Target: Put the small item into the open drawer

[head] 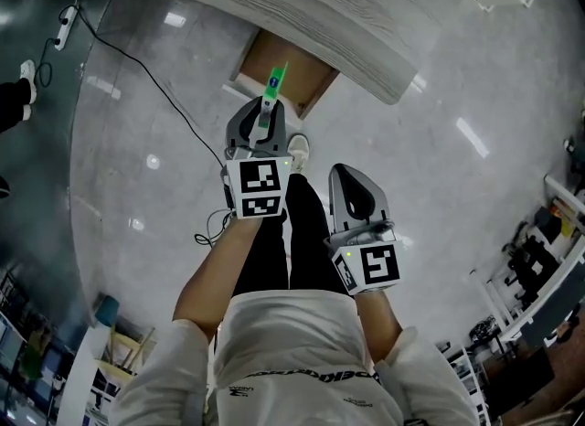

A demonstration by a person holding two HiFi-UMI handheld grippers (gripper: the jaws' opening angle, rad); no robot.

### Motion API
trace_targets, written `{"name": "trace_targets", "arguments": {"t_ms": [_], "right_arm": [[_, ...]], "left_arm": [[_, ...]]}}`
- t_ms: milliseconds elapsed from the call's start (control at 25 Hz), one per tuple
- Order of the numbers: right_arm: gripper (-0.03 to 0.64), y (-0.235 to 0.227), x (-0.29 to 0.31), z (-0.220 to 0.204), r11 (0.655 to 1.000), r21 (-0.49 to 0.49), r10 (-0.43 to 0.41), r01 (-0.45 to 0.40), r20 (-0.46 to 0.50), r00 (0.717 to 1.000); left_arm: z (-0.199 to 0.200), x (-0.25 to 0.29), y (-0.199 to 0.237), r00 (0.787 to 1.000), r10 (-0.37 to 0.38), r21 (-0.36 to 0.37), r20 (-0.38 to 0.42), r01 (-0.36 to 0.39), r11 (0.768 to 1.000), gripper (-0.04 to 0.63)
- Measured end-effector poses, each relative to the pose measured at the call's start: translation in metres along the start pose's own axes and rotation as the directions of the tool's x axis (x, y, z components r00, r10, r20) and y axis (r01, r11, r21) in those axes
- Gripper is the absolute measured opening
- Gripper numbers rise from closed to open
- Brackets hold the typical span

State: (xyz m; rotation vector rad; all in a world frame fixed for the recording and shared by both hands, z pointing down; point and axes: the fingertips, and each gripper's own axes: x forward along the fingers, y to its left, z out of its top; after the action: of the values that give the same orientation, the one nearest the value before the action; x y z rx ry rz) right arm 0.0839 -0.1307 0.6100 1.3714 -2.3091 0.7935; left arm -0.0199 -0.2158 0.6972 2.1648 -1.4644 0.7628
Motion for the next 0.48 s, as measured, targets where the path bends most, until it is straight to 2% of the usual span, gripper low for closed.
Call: {"name": "trace_targets", "arguments": {"t_ms": [320, 480], "right_arm": [[0.032, -0.003, 0.011, -0.006, 1.000, 0.004, -0.001, 0.001, -0.012, 1.000], [0.032, 0.000, 0.016, -0.007, 1.000, 0.005, 0.006, -0.006, -0.017, 1.000]], "left_arm": [[-0.029, 0.029, -0.003, 0.999, -0.011, -0.001, -0.051, 0.011, 1.000, 0.103], [-0.036, 0.042, -0.002, 0.998, -0.022, 0.021, -0.065, 0.023, 1.000, 0.103]]}}
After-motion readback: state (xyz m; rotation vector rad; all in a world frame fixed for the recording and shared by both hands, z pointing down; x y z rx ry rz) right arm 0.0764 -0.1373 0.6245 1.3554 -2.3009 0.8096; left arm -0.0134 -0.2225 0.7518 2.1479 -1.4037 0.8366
